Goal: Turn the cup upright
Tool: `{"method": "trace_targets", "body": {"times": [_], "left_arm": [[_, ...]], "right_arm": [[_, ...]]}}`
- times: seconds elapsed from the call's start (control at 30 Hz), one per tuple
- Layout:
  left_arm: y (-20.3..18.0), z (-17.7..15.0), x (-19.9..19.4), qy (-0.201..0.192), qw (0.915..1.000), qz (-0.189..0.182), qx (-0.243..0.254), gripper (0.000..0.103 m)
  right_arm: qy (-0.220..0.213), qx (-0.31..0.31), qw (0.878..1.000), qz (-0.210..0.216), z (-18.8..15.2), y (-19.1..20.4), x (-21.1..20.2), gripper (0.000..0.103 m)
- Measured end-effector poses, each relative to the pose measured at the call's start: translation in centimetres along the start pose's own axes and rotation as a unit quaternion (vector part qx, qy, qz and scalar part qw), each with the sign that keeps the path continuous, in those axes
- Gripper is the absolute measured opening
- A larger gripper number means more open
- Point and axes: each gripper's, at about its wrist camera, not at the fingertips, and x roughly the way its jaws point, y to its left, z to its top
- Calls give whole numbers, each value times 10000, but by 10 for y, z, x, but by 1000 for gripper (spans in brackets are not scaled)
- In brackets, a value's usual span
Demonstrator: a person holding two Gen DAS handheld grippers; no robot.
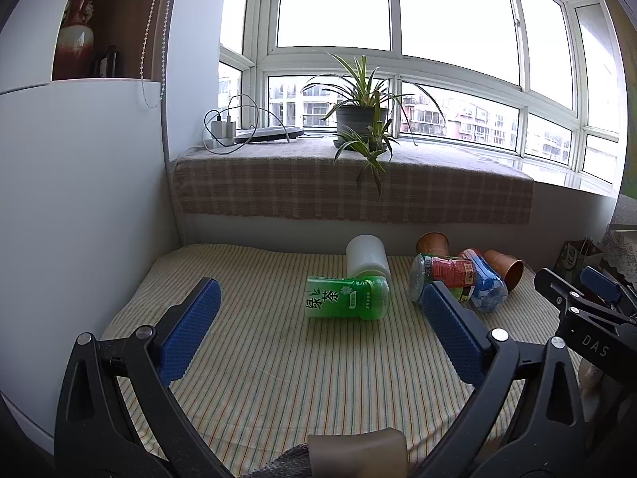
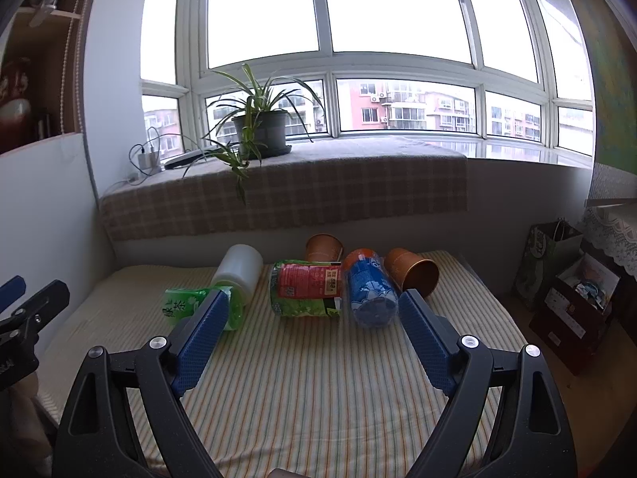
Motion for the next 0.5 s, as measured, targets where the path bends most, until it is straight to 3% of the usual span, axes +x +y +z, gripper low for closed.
{"method": "trace_targets", "body": {"times": [0.5], "left_arm": [[-2, 3, 3, 96, 9999, -78, 117, 103]], "right_arm": [[180, 59, 9997, 131, 2, 9, 7, 87]]}}
